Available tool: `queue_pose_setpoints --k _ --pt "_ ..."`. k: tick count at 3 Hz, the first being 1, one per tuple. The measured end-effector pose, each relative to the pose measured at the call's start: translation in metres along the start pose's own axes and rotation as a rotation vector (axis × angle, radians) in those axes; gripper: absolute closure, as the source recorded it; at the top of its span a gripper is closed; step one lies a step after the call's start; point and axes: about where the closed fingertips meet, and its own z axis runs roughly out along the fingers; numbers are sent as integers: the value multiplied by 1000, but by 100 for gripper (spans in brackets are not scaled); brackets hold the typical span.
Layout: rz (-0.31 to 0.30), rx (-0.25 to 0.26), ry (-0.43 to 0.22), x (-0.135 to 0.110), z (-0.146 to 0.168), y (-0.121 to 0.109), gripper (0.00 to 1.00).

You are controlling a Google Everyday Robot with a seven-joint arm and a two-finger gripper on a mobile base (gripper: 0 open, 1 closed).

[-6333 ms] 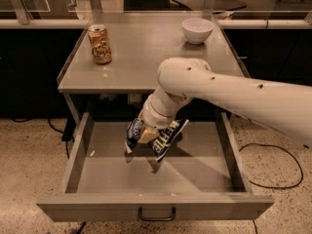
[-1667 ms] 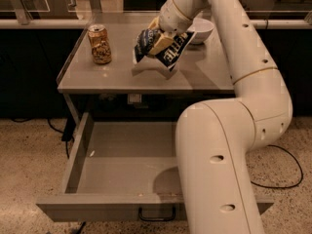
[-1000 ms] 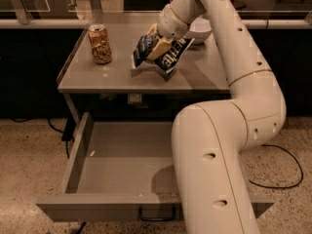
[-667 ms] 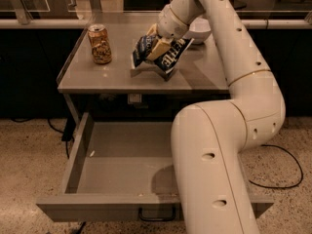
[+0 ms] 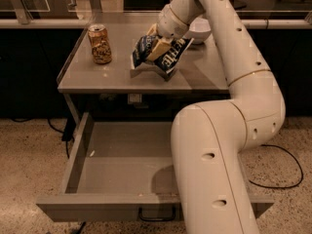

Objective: Pick blue chip bag from top drawer and place on counter

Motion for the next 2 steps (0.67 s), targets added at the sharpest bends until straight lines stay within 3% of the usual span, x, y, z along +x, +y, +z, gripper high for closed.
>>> queue_pose_setpoints --k 2 --pt "0 0 0 0 0 0 0"
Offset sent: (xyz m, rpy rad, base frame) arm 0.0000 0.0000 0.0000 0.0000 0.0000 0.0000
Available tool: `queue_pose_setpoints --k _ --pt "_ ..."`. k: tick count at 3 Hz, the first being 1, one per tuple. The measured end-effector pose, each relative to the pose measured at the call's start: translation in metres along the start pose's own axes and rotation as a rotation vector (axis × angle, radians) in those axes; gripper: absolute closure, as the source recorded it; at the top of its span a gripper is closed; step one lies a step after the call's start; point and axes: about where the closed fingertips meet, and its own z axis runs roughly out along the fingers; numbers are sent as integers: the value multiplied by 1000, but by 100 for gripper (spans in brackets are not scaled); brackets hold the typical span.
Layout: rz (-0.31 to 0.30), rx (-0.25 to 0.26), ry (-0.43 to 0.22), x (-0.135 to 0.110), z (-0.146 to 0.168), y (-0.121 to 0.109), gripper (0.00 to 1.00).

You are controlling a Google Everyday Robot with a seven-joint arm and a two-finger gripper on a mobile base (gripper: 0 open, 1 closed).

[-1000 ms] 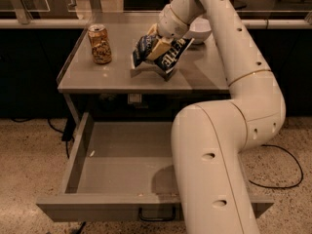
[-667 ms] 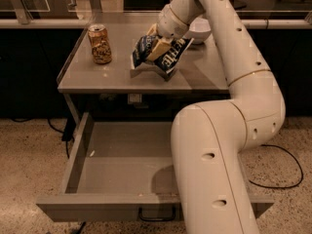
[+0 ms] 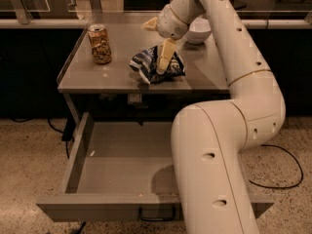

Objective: Pick blue chip bag from top drawer and place on counter

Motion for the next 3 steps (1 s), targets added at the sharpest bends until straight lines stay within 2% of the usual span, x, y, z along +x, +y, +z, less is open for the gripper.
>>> queue_pose_setpoints --k 1,2,3 --pt "0 1 0 0 0 0 0" --pt "-9 43 9 -5 -2 -12 0" --pt "-9 43 9 -5 -2 -12 0"
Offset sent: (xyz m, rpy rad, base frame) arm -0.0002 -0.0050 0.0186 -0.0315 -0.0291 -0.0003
